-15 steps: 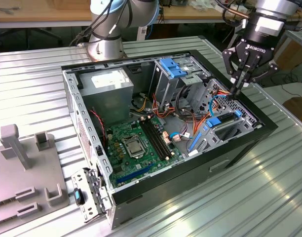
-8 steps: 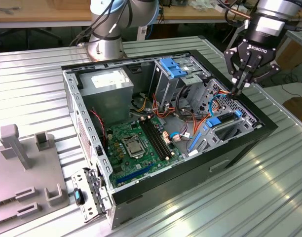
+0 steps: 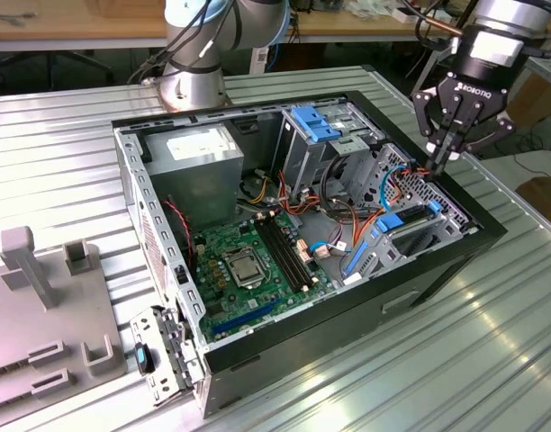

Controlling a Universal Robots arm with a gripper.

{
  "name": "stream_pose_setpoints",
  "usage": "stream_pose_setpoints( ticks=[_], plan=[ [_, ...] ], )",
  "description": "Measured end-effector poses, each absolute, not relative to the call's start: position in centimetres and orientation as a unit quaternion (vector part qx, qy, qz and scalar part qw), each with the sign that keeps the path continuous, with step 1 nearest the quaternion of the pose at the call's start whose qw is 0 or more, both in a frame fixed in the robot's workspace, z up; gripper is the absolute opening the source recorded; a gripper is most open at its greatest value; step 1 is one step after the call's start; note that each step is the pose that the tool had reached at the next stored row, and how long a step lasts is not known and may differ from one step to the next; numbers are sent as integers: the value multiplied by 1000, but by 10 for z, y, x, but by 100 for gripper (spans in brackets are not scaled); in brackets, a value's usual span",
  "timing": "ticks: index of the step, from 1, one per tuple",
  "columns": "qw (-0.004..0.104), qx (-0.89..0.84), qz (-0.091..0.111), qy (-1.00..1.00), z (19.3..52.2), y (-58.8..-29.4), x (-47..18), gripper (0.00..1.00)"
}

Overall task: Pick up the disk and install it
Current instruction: 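Insert the first disk wire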

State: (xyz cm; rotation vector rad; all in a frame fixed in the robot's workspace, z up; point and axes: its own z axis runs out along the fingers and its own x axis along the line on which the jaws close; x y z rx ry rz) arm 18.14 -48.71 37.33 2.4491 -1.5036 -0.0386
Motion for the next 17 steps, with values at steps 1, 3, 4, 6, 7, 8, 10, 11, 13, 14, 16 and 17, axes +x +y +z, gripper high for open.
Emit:
stream_pose_setpoints(
  ticks=[1, 3, 4, 6, 7, 8, 10, 11, 13, 14, 16, 17],
  plan=[
    [133, 841, -14, -524, 373, -487, 181, 17],
    [133, 834, -16, -535, 373, -487, 181, 17],
    [133, 831, -17, -539, 373, -487, 181, 17],
    [133, 827, -18, -547, 373, -487, 181, 17],
    [133, 824, -18, -551, 372, -487, 181, 17],
    [132, 819, -19, -558, 372, -487, 181, 17],
    [131, 813, -19, -567, 372, -487, 181, 17],
    [131, 811, -19, -570, 372, -487, 182, 17],
    [124, 810, -10, -574, 372, -487, 182, 17],
    [121, 810, -5, -575, 372, -487, 181, 17],
    [114, 810, 5, -576, 372, -487, 181, 17],
    [111, 810, 9, -576, 373, -487, 181, 17]
  ],
)
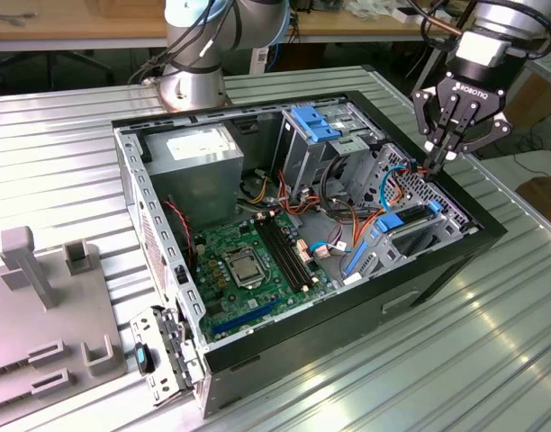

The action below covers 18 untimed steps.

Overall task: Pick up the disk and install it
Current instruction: 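Insert the first disk wire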

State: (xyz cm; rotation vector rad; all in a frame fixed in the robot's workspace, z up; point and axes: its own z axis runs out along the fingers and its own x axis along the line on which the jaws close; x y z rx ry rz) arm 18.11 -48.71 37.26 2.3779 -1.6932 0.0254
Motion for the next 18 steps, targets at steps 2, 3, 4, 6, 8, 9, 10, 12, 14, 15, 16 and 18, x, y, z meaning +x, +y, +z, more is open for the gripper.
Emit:
stream_pose_setpoints(
  ticks=[2, 3, 4, 6, 8, 9, 10, 12, 14, 15, 16, 18],
  plan=[
    [105, 809, 16, -577, 373, -487, 181, 17],
    [104, 809, 18, -578, 373, -488, 181, 17],
    [103, 809, 20, -578, 373, -490, 181, 17],
    [102, 809, 21, -578, 373, -494, 181, 17],
    [101, 809, 22, -578, 373, -498, 181, 17],
    [100, 809, 23, -578, 373, -499, 181, 17],
    [99, 809, 23, -578, 373, -501, 181, 17],
    [90, 810, 20, -579, 373, -503, 181, 17],
    [72, 812, 13, -580, 373, -506, 180, 17],
    [67, 812, 12, -580, 373, -507, 180, 17],
    [66, 812, 12, -580, 373, -508, 180, 17],
    [66, 812, 13, -580, 373, -511, 180, 17]
  ],
)
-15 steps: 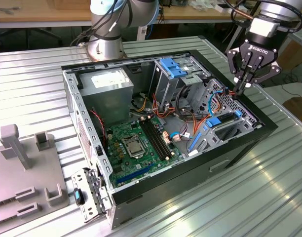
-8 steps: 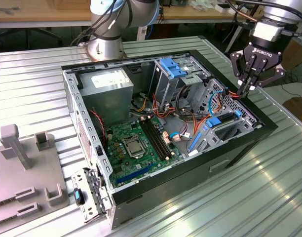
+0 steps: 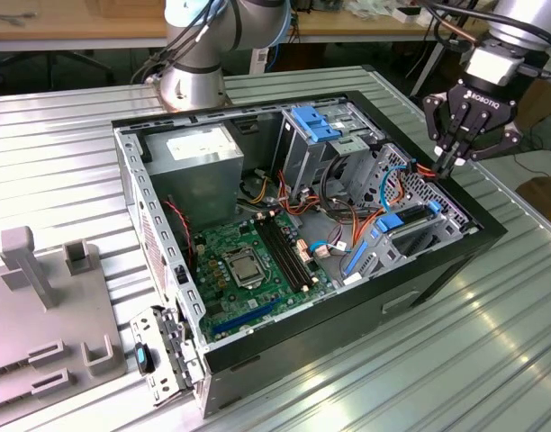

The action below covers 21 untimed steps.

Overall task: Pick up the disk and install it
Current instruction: 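Insert the first disk wire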

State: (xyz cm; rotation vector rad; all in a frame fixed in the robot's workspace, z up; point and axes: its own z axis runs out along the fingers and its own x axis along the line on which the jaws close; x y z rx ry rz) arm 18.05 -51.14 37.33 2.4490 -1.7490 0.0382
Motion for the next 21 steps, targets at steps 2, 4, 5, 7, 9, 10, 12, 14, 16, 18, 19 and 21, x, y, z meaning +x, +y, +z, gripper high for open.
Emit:
stream_pose_setpoints(
  ticks=[2, 4, 5, 7, 9, 10, 12, 14, 16, 18, 19, 21],
  plan=[
    [66, 812, 13, -580, 373, -514, 180, 17],
    [66, 810, 13, -583, 373, -514, 180, 17],
    [66, 806, 12, -588, 373, -515, 180, 17],
    [66, 794, 11, -605, 373, -515, 180, 17],
    [66, 782, 10, -619, 372, -515, 180, 17],
    [66, 780, 10, -622, 372, -515, 180, 17],
    [66, 779, 9, -624, 372, -515, 179, 17],
    [66, 778, 9, -624, 371, -515, 177, 17],
    [66, 778, 9, -625, 371, -515, 175, 17],
    [66, 778, 9, -625, 371, -515, 170, 17],
    [66, 778, 9, -625, 371, -515, 168, 17],
    [61, 778, 6, -625, 371, -516, 165, 17]
  ],
)
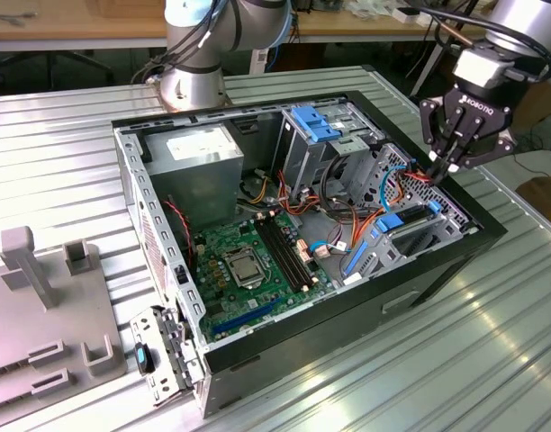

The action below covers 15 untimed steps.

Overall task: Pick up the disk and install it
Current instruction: 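Insert the first disk wire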

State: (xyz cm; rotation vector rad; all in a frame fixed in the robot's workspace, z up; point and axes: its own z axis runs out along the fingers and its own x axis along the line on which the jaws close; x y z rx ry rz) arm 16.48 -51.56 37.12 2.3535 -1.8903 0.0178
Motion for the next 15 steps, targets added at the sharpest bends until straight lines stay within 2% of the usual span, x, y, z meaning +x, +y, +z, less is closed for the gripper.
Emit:
stream_pose_setpoints(
  ticks=[2, 4, 15],
  plan=[
    [49, 779, -3, -625, 371, -516, 162, 17],
    [41, 779, -9, -625, 371, -517, 161, 17],
    [41, 769, -9, -637, 370, -532, 161, 17]
  ],
)
